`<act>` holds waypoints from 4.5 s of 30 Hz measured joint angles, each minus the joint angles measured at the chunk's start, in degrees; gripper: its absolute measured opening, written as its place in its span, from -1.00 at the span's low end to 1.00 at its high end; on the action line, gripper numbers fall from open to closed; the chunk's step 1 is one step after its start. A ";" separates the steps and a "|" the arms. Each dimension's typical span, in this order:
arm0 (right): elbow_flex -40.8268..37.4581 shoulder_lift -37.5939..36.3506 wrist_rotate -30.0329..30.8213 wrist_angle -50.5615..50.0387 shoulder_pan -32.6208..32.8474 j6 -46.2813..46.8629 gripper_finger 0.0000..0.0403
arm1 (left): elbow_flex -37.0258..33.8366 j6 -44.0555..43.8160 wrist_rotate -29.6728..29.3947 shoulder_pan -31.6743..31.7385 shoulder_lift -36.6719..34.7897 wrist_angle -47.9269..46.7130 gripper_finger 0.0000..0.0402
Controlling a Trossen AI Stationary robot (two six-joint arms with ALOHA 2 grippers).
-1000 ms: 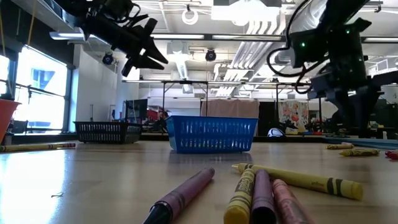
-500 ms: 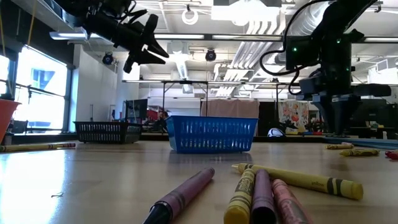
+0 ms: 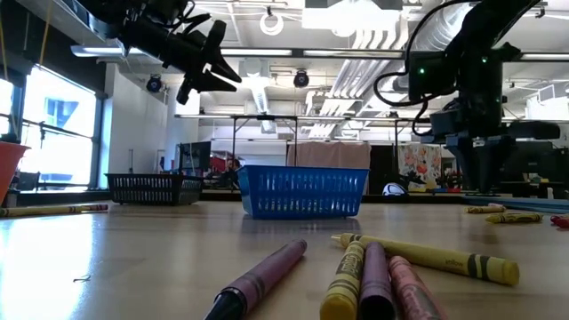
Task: Sort crayons
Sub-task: Put the yellow crayon into the blue basket
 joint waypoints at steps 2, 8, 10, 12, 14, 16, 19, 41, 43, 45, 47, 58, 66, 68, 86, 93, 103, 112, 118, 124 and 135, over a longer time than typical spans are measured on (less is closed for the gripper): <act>-1.78 0.00 -0.24 0.80 0.00 0.95 -0.65 | 0.00 0.11 0.00 0.00 0.00 0.00 -0.53; -4.66 0.07 3.29 2.44 0.00 1.34 -0.65 | 0.02 1.38 0.00 0.00 0.00 -0.07 -0.53; -4.66 0.06 3.86 3.22 0.00 1.35 -0.65 | 0.00 1.42 0.00 0.00 0.00 -0.06 -0.53; -4.66 0.07 3.88 3.98 0.00 1.34 -0.65 | 0.01 1.42 0.00 0.02 0.00 -0.04 -0.53; -4.66 0.05 3.84 5.03 0.00 1.24 -0.65 | 0.01 1.42 0.00 0.02 0.00 -0.04 -0.53; -4.66 0.04 3.08 5.46 0.00 1.21 -0.65 | 0.00 1.40 0.00 0.02 0.00 -0.05 -0.53; -4.66 0.06 0.32 5.39 0.00 1.41 -0.65 | 0.00 1.40 0.00 0.02 0.00 -0.04 -0.53; -4.61 0.04 -2.66 5.75 -4.74 3.98 -0.65 | 0.00 1.38 0.00 0.02 0.00 -0.05 -0.53; -4.61 0.04 -2.42 6.11 -5.32 3.91 -0.65 | 0.00 1.41 0.00 0.02 0.00 -0.06 -0.53; -4.61 0.04 -2.36 6.15 -5.86 3.97 -0.65 | 0.00 1.42 0.00 0.02 0.00 -0.04 -0.53; -4.61 0.04 -2.36 6.14 -6.42 3.97 -0.65 | 0.02 1.44 0.00 0.02 0.00 -0.07 -0.53; -4.24 5.33 -2.16 8.02 -7.63 5.39 -0.65 | 0.01 1.45 0.01 0.00 0.00 -0.17 -0.53; -4.17 7.78 -2.40 8.39 -7.65 5.26 -0.65 | 0.00 1.38 0.02 0.00 0.00 -0.22 -0.53; -4.17 7.78 -2.44 8.39 -7.63 5.44 -0.65 | 0.02 0.99 0.02 0.01 0.00 -0.22 -0.53; 4.13 7.78 -5.18 3.84 -7.56 11.28 -0.65 | 0.01 -0.13 0.39 0.00 0.00 -0.24 -0.53; 0.04 7.80 -4.26 7.08 -7.61 9.89 -0.65 | 0.02 -0.11 0.41 0.02 0.00 -0.26 -0.53; -1.85 7.29 -1.55 9.38 -7.56 15.29 -0.65 | 0.02 -0.11 0.46 0.00 0.00 -0.24 -0.53; -0.44 6.62 0.62 14.57 -10.38 14.22 -0.65 | 0.00 -0.15 0.47 0.00 0.00 -0.24 -0.53; -0.48 6.62 0.09 14.29 -14.31 11.17 -0.65 | 0.00 -0.16 0.48 0.00 0.00 -0.24 -0.53; -0.48 7.63 -1.86 12.17 -17.76 9.98 -0.65 | 0.01 -0.17 0.48 0.00 0.00 -0.24 -0.53; -0.31 9.68 -2.71 12.11 -19.12 10.18 -0.65 | 0.01 -0.17 0.48 0.00 0.00 -0.25 -0.53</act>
